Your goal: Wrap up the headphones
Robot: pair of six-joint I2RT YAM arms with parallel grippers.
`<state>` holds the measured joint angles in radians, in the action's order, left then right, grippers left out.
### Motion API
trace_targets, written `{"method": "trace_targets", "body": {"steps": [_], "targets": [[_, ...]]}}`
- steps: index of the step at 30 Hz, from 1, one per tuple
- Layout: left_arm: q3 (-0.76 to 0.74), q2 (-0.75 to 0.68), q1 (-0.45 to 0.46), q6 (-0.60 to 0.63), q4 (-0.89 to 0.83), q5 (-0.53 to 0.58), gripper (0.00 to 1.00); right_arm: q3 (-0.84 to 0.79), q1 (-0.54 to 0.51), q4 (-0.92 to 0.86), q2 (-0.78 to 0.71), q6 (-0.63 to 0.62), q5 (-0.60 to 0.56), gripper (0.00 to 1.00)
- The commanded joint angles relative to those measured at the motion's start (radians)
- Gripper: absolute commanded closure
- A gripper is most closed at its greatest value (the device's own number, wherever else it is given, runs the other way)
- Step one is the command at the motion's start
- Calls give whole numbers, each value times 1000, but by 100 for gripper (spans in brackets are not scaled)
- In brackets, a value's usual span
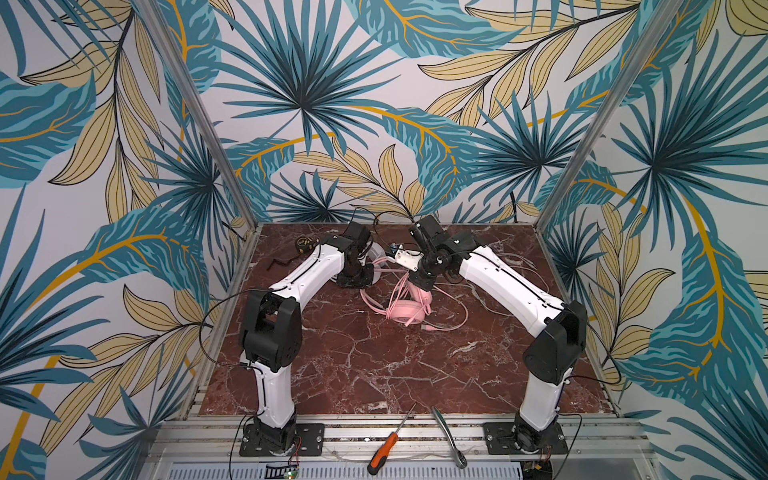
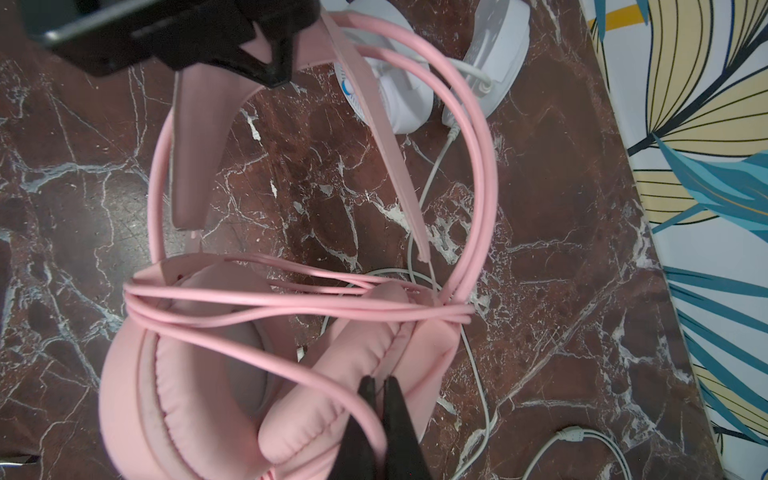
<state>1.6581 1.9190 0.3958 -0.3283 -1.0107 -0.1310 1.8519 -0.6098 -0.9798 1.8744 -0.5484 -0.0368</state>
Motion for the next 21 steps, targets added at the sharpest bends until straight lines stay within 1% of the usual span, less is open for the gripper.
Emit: {"method": "trace_targets", "body": {"steps": [1, 11, 21], "targets": [[36, -51, 6, 79, -76, -14, 100, 30, 36, 69, -4, 42, -47, 93], [36, -51, 6, 95, -80, -36, 100, 61, 72, 62, 31, 101, -48, 88], [43, -55, 6, 100, -81, -72, 100, 53, 118, 66, 68, 168, -21, 87]]}}
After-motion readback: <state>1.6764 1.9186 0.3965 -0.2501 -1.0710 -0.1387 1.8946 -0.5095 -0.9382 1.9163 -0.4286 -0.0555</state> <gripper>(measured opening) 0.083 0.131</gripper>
